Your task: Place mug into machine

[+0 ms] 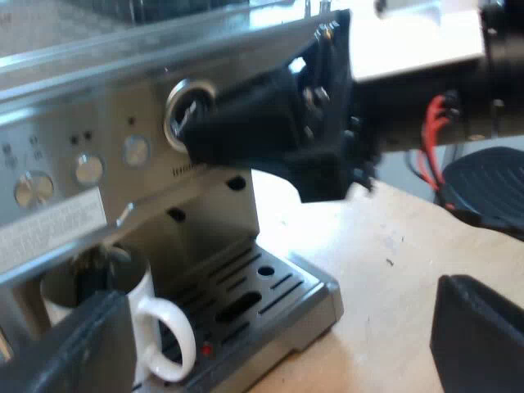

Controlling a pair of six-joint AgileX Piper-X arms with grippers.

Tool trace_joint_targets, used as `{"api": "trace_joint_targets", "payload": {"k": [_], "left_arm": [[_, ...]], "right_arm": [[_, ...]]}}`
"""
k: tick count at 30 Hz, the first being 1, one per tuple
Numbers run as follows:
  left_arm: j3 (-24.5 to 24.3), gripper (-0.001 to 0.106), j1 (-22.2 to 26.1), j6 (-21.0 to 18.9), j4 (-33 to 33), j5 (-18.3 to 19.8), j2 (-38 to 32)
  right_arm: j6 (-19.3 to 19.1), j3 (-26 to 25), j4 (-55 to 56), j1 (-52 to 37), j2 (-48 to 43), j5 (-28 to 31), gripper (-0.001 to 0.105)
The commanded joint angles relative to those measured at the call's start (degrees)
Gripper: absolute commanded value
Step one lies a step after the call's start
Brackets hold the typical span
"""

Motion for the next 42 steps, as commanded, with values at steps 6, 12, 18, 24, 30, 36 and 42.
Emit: {"api": "trace_joint_targets", "payload": {"k": [6,12,18,24,30,36,42], "left_arm": [[-7.73,0.078,-0.05,-0.19,1.57,2.49,-0.48],[-12.48,0.078,-0.05,0.30,0.83,2.05,-0.63],[-14.85,0.078,-0.05,0.29,0.99,-3.88,2.57],[-16.40,0.078,0.19,0.57,0.78,-4.25,7.24],[-18.37,0.078,7.02,0.88,1.01,-3.84,10.95],[-18.52,0.078,19.08,0.50,3.74,0.01,10.51],[-18.52,0.078,22.57,1.31,9.95,-2.84,5.48]], "right_arm": [[-0.09,-0.67,10.78,0.07,-9.05,-0.06,0.077],[-0.91,-0.67,14.75,0.07,-17.75,0.27,0.077],[-6.77,-0.67,16.37,-1.73,-24.78,3.18,0.077],[-6.64,-0.67,22.78,-12.38,-28.89,-2.09,0.077],[-6.63,-0.67,28.94,-26.99,-31.61,-11.98,0.077],[-6.63,-0.67,34.82,-39.49,-34.15,-17.74,0.077],[-6.88,-0.67,38.85,-48.39,-38.04,-18.00,0.077]]}}
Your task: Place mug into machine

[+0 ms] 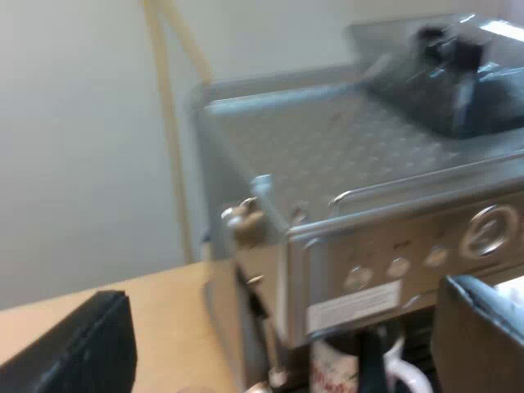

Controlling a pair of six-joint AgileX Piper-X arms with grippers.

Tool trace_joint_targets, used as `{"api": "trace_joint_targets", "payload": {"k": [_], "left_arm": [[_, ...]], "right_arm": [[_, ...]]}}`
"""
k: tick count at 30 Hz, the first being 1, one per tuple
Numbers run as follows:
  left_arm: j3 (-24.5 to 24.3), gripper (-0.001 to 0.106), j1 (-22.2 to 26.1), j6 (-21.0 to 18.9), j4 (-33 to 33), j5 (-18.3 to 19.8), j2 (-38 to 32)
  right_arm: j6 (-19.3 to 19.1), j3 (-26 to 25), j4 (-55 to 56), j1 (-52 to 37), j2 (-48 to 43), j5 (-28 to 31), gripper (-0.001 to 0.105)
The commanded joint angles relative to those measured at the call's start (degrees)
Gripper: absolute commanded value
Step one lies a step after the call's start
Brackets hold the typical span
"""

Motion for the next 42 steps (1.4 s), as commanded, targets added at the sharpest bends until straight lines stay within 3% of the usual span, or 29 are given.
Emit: {"api": "trace_joint_targets", "payload": {"k": [1,9,15,28,32,36,42], "left_arm": [[-0.52,0.078,-0.09,0.27,0.96,-0.36,-4.17],[-0.12,0.078,-0.09,1.42,8.88,-0.36,-13.18],[2.62,0.078,-0.09,0.91,10.69,-0.36,-20.12],[2.85,0.078,-0.09,-0.04,30.27,-0.36,-41.42],[0.91,0.078,0.50,0.24,39.20,-0.39,-40.78],[0.77,0.078,0.50,0.14,39.38,-0.09,-41.11],[0.77,0.078,0.50,0.13,39.38,-0.09,-41.11]], "right_arm": [[-0.97,-0.60,1.62,-3.19,-3.03,-0.67,0.077],[-2.20,-0.60,5.60,-4.34,-10.76,-0.77,0.077],[-2.20,-0.60,10.91,-4.34,-18.11,-0.77,0.077],[-2.20,0.06,20.39,-4.34,-34.02,-1.91,0.077],[-1.80,1.98,23.39,-4.34,-39.72,-1.98,0.077],[-1.81,3.88,25.04,-4.34,-44.74,-1.98,0.077],[-1.81,4.97,28.84,-4.15,-44.83,-3.04,0.077]]}}
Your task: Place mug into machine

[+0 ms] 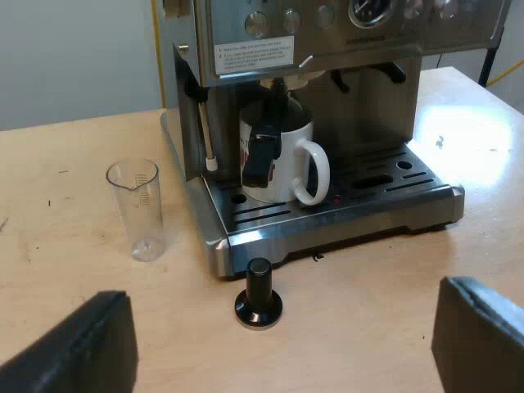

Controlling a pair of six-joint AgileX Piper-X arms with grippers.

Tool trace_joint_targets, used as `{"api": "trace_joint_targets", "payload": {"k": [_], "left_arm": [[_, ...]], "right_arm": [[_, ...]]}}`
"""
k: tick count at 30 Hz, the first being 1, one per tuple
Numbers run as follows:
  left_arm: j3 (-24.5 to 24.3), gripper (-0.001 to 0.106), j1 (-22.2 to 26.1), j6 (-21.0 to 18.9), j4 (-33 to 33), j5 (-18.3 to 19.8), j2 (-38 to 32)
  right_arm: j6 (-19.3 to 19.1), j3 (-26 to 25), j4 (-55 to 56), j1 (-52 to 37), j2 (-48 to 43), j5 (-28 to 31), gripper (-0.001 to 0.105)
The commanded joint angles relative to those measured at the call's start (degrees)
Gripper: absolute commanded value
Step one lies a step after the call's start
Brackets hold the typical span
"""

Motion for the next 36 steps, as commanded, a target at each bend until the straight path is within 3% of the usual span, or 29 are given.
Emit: {"api": "trace_joint_targets", "payload": {"k": [1,7,12,26,32,36], "left_arm": [[-0.32,0.078,0.04,-0.38,-0.25,-0.03,-8.11],[0.93,0.078,0.04,1.00,-0.70,-0.30,-8.11],[4.99,0.078,0.04,1.00,-3.70,-1.49,-7.97],[20.97,0.078,0.04,1.00,-18.40,-4.04,-7.86],[25.67,0.078,0.04,1.00,-20.96,-4.04,-7.86],[26.28,0.078,0.04,1.00,-22.09,-4.04,-7.76]], "right_arm": [[-0.56,1.04,0.23,-0.13,-2.35,-1.17,0.077],[-0.56,4.75,-3.37,-0.13,-2.25,-1.41,0.077],[-0.56,8.93,-8.49,-0.13,-2.14,-1.41,0.077],[-0.56,24.92,-15.68,-0.13,-2.00,-1.41,0.077],[-0.56,27.98,-16.48,-0.13,-2.00,-1.41,0.077],[-0.56,27.95,-16.47,-0.13,-2.00,-1.41,0.077]]}}
